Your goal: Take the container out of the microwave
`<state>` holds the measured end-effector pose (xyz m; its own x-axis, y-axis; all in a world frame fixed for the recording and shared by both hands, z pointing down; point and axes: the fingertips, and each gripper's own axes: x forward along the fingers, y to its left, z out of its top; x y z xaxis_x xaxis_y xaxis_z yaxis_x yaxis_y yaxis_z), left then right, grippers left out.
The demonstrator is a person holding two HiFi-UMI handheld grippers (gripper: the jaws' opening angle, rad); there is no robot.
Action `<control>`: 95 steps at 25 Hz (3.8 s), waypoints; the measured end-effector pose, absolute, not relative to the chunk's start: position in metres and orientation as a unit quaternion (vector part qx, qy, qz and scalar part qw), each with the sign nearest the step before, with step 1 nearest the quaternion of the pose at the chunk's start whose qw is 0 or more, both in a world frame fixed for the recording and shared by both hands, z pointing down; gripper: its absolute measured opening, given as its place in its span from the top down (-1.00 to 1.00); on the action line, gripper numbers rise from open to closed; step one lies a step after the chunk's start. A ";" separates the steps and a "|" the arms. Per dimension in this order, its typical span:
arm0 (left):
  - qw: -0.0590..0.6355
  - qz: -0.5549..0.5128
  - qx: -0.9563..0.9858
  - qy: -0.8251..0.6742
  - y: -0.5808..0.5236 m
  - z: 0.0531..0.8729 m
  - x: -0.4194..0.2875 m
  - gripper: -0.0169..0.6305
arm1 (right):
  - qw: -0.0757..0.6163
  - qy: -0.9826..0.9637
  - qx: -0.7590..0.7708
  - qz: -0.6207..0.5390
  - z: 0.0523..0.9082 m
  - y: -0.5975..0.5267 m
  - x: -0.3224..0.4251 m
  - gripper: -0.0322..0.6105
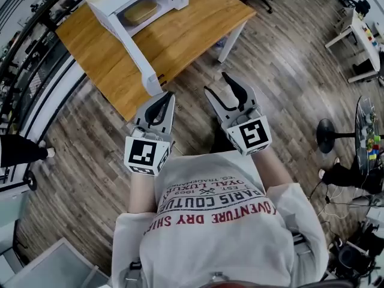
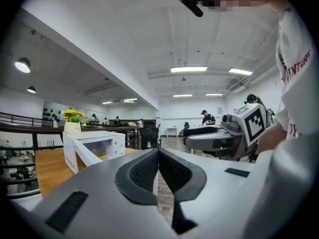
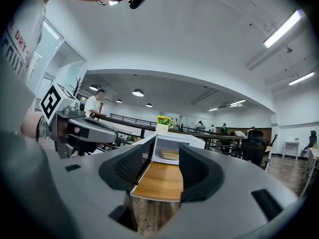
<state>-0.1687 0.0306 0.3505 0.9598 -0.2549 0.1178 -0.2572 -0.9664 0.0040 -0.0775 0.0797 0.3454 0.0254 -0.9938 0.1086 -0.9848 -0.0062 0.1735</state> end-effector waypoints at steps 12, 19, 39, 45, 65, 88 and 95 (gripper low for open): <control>-0.007 0.077 0.959 -0.272 -0.008 0.351 -0.056 0.90 | 0.065 -0.804 0.591 -0.012 0.358 0.006 0.049 0.19; 0.009 0.079 0.928 -0.363 -0.034 0.352 0.003 0.90 | 0.077 -0.851 0.520 -0.002 0.366 -0.039 0.119 0.20; 0.054 0.100 0.879 -0.463 -0.150 0.387 0.032 0.90 | 0.178 -0.893 0.412 0.037 0.423 -0.198 0.144 0.20; 0.055 0.096 0.877 -0.467 -0.204 0.386 0.026 0.90 | 0.246 -0.893 0.375 0.042 0.443 -0.259 0.127 0.19; 0.061 0.080 0.877 -0.470 -0.288 0.399 -0.004 0.90 | 0.482 -0.850 0.210 -0.014 0.555 -0.386 0.053 0.20; 0.083 0.078 0.875 -0.470 -0.296 0.408 -0.011 0.90 | 0.575 -0.804 0.086 -0.122 0.606 -0.407 0.032 0.77; 0.072 0.083 0.879 -0.463 -0.280 0.406 -0.005 0.90 | 0.555 -0.819 0.103 -0.103 0.593 -0.385 0.040 0.79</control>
<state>-0.0051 -0.2798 0.4058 0.5575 -0.8024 0.2129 -0.8264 -0.5607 0.0508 0.0399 -0.3848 0.5926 -0.3636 -0.2838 0.8873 -0.0552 0.9574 0.2836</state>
